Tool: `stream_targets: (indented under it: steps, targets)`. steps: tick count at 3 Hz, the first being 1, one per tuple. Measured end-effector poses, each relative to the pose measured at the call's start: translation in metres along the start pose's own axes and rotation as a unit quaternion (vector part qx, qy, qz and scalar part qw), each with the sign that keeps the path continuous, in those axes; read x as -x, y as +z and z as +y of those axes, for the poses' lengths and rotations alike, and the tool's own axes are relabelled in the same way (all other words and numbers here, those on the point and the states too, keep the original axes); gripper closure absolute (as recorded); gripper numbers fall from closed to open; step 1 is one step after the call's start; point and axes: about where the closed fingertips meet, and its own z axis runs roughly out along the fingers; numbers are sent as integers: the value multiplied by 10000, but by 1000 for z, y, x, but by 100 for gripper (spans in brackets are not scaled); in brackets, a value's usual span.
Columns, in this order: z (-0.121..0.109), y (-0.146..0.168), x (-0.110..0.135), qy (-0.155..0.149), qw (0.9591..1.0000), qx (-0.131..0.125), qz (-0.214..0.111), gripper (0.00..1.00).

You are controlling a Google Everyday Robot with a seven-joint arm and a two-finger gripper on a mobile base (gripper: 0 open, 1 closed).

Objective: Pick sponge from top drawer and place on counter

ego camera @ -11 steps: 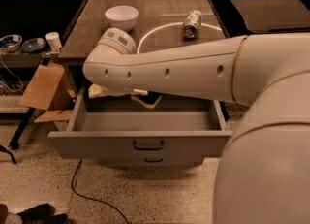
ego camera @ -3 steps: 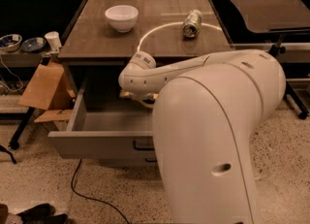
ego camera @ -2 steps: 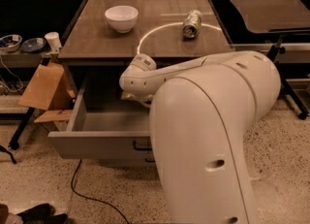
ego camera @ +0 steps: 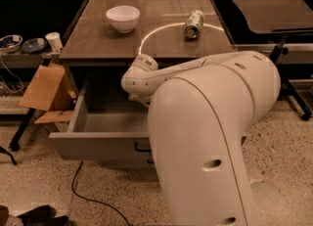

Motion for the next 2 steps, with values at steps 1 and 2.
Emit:
stream_targets:
  steps: [1, 2]
  targets:
    - [0, -8, 4, 0, 10000, 0, 0, 64]
    - [0, -10, 5, 1, 10000, 3, -2, 87]
